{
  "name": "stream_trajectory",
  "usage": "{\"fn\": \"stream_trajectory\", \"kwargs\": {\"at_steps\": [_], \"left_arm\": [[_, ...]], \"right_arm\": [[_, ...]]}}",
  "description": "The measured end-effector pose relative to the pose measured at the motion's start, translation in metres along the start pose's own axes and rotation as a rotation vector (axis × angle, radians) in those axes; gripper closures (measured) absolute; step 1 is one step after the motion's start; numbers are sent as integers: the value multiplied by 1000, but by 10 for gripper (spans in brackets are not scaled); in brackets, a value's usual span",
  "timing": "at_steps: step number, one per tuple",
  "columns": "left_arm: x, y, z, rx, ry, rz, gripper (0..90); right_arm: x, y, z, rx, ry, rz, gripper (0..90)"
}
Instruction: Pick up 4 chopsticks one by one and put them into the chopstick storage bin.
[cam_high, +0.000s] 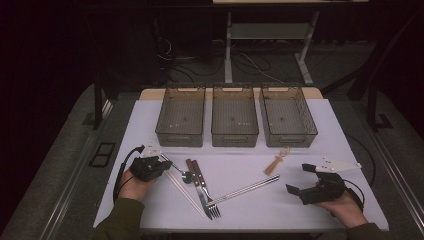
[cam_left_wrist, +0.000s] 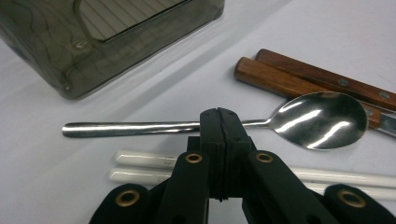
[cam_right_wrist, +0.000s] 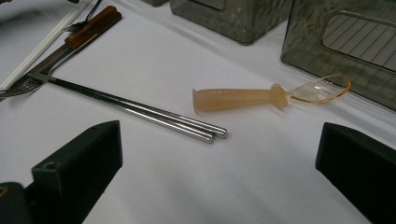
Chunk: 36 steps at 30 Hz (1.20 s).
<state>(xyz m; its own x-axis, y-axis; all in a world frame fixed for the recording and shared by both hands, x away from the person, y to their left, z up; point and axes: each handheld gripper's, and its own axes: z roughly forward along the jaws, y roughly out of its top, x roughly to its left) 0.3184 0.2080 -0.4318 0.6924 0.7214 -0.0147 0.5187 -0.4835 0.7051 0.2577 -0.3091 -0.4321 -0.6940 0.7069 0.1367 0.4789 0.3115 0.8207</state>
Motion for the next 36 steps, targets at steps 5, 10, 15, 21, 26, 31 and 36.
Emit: {"fn": "stream_trajectory", "kwargs": {"at_steps": [5,10,15,21,26,31,36], "left_arm": [[4,-1,6,26,1,-4,891],[5,-1,10,47,2,-5,891],[5,-1,9,51,9,-1,892],[5,-2,8,57,18,4,892],[5,-2,8,63,25,9,892],[6,-3,6,70,37,13,892],[7,-4,5,80,51,20,892]], "right_arm": [[0,0,0,0,-2,3,5],[0,0,0,0,-3,3,5],[-1,0,0,1,-5,6,5],[-1,0,-1,-2,-5,2,5],[-1,-1,-1,-2,-6,4,5],[-1,-1,-1,1,-7,2,5],[-1,-1,-1,0,-8,2,5]]}}
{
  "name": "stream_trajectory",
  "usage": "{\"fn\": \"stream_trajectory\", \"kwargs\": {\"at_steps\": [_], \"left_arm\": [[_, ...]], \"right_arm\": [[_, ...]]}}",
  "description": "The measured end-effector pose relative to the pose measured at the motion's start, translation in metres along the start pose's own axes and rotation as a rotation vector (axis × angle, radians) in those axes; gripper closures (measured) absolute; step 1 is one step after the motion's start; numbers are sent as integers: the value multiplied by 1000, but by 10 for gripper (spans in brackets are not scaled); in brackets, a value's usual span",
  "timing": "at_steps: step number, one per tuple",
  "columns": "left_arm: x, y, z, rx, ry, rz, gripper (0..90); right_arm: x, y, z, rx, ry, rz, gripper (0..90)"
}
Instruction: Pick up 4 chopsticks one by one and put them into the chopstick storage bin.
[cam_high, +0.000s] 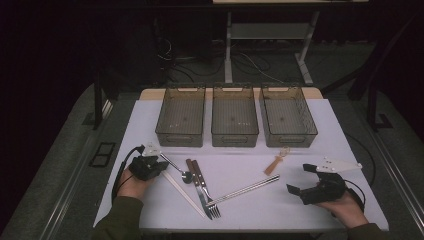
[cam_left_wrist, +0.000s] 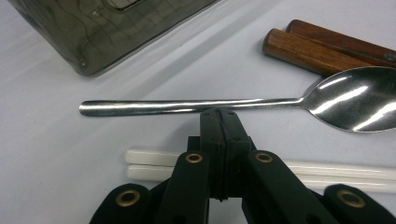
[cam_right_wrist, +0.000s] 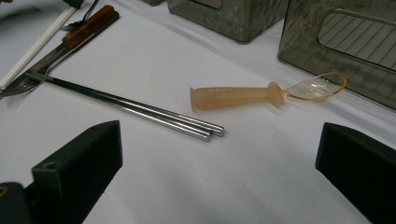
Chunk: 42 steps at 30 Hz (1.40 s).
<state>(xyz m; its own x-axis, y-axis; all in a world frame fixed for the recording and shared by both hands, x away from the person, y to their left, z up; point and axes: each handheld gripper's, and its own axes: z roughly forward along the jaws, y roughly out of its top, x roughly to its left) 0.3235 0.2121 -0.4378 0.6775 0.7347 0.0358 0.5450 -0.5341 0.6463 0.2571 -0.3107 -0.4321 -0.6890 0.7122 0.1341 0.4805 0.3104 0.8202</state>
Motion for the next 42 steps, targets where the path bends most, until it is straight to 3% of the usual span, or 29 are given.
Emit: {"fn": "stream_trajectory", "kwargs": {"at_steps": [17,36,42], "left_arm": [[7,-8,-6,17,26,-11,892],[16,-19,-16,15,28,-63,889],[11,-15,-22,-25,24,-68,770]], "right_arm": [[0,0,0,-2,0,2,5],[0,0,-1,-3,1,3,5],[0,0,-1,-2,3,2,5]]}}
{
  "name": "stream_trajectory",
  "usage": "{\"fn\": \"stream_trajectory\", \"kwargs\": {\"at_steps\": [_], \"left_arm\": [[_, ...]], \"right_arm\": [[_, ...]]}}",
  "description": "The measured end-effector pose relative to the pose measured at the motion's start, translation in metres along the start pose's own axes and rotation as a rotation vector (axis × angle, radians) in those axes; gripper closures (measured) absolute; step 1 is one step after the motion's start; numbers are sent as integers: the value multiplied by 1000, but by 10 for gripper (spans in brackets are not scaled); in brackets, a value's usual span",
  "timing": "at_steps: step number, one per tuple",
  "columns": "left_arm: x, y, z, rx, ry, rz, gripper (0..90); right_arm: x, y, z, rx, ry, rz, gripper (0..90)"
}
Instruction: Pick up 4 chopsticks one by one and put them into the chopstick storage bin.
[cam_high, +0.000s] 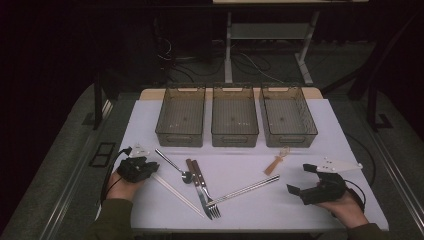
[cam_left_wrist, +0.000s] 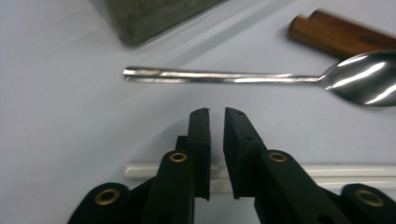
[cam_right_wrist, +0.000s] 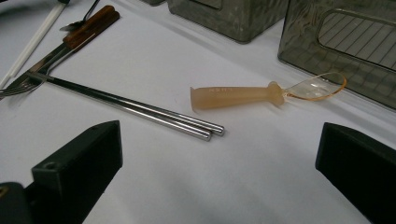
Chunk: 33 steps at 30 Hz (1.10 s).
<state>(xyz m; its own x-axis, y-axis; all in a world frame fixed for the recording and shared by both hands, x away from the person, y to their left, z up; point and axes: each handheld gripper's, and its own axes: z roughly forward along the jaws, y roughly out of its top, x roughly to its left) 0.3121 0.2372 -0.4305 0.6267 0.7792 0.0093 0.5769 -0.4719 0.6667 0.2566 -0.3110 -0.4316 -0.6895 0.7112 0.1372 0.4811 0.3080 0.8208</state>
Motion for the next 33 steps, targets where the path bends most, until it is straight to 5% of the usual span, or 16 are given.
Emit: {"fn": "stream_trajectory", "kwargs": {"at_steps": [5,14,18,26,33], "left_arm": [[-29,6,-10,-43,-86,43,684],[-78,6,-10,-37,-253,145,627],[-102,5,-7,-11,-340,223,626],[-123,5,4,48,-388,316,632],[-125,4,8,51,-415,347,635]], "right_arm": [[-1,0,-1,-1,-1,5,5],[1,-1,1,6,9,0,5],[1,-1,1,6,11,1,5],[2,-1,2,11,14,-3,5],[1,-1,2,11,16,-3,5]]}}
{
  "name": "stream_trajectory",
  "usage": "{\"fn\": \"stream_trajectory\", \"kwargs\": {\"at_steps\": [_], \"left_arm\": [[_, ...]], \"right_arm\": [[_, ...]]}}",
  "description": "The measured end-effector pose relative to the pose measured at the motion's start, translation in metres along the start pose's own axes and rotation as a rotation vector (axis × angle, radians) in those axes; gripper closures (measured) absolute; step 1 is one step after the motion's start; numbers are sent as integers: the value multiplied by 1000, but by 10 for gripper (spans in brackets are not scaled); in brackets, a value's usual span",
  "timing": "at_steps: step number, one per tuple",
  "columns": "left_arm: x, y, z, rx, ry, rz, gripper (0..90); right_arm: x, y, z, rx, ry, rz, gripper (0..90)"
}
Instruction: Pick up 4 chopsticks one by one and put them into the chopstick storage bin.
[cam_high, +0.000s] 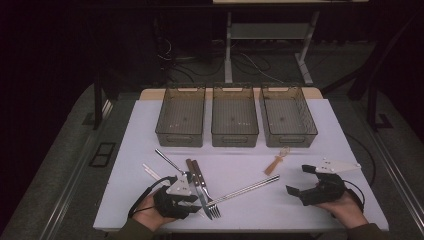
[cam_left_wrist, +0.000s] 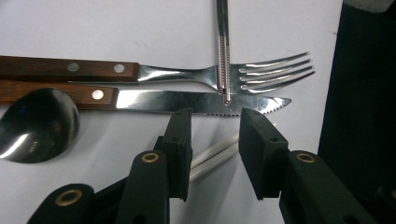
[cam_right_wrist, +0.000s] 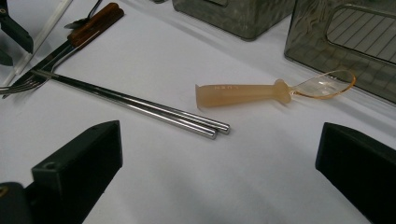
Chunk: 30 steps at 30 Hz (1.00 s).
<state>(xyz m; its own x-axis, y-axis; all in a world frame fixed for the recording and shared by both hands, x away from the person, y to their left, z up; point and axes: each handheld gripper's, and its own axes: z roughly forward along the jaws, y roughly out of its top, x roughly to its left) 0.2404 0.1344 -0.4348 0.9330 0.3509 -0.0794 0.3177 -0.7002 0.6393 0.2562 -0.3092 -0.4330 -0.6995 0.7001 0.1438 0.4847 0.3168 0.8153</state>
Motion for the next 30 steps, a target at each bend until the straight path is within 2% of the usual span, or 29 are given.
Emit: {"fn": "stream_trajectory", "kwargs": {"at_steps": [4,13,30], "left_arm": [[1,-1,2,16,-10,12,639],[3,-3,0,9,-28,18,674],[4,-9,-6,10,-7,33,719]], "right_arm": [[0,0,0,0,0,-1,5],[0,0,0,1,3,0,5],[0,0,0,0,5,0,5]]}}
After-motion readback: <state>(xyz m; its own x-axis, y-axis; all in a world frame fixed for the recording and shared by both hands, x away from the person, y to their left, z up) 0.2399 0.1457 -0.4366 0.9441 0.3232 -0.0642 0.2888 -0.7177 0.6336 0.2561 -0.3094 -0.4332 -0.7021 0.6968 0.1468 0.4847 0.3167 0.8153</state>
